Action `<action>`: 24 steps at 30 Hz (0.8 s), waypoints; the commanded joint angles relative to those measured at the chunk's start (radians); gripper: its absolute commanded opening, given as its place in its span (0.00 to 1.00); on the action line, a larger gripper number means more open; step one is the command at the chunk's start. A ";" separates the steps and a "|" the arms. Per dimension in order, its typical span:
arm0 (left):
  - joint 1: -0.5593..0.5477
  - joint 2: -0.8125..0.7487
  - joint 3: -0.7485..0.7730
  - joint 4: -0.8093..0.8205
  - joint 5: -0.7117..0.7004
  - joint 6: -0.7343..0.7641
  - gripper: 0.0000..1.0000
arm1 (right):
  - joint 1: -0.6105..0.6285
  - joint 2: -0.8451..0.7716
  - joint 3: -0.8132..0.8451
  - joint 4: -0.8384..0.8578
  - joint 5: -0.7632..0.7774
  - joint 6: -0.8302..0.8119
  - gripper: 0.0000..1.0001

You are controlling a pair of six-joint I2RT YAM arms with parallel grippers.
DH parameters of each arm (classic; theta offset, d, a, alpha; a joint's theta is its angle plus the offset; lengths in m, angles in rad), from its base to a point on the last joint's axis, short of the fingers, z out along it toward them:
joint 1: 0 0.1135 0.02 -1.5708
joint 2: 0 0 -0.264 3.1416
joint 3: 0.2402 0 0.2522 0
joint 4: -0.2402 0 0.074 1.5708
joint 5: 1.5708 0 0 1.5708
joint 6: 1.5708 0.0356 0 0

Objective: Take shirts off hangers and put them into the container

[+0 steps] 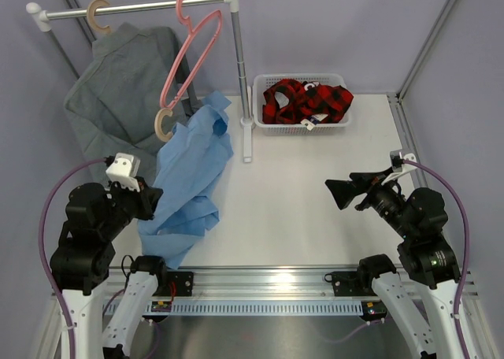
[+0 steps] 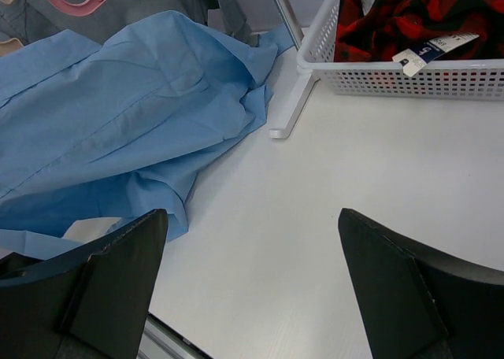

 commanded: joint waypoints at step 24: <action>-0.027 0.474 0.710 0.233 0.705 -0.114 0.00 | 0.004 0.053 0.068 -0.001 0.006 -0.028 0.99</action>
